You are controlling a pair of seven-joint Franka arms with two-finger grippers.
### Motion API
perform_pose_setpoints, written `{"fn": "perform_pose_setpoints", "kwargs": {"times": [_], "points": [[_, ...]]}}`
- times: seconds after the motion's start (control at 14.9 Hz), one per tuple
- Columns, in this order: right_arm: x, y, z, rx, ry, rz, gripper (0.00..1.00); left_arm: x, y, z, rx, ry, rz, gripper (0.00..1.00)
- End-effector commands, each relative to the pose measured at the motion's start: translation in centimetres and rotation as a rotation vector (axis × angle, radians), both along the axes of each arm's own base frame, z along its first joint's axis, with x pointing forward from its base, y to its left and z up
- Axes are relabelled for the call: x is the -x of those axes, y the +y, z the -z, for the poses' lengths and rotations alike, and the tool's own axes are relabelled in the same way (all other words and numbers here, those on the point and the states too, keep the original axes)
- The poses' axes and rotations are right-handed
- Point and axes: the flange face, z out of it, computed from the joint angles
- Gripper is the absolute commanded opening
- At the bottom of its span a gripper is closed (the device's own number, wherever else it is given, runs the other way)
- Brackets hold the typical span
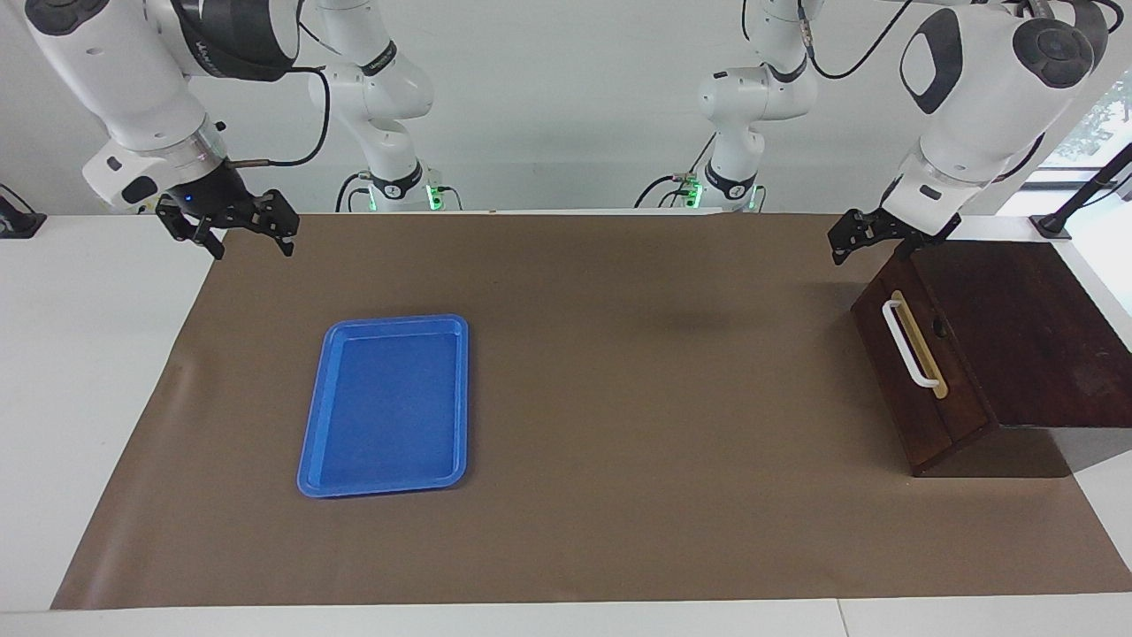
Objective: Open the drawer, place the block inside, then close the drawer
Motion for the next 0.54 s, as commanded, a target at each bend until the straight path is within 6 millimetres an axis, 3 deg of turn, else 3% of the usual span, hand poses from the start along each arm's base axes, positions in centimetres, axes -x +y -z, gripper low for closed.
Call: {"fn": "perform_pose_setpoints", "kwargs": {"times": [0.0,0.47], "points": [[0.46,-0.62,-0.3,0.017,-0.003,-0.022,1.0,-0.52,-0.3,-0.66,0.025,-0.033,0.011,1.0],[0.46,-0.62,-0.3,0.017,-0.003,-0.022,1.0,-0.76,-0.39,-0.77,0.033,-0.054,0.004,1.0]]}}
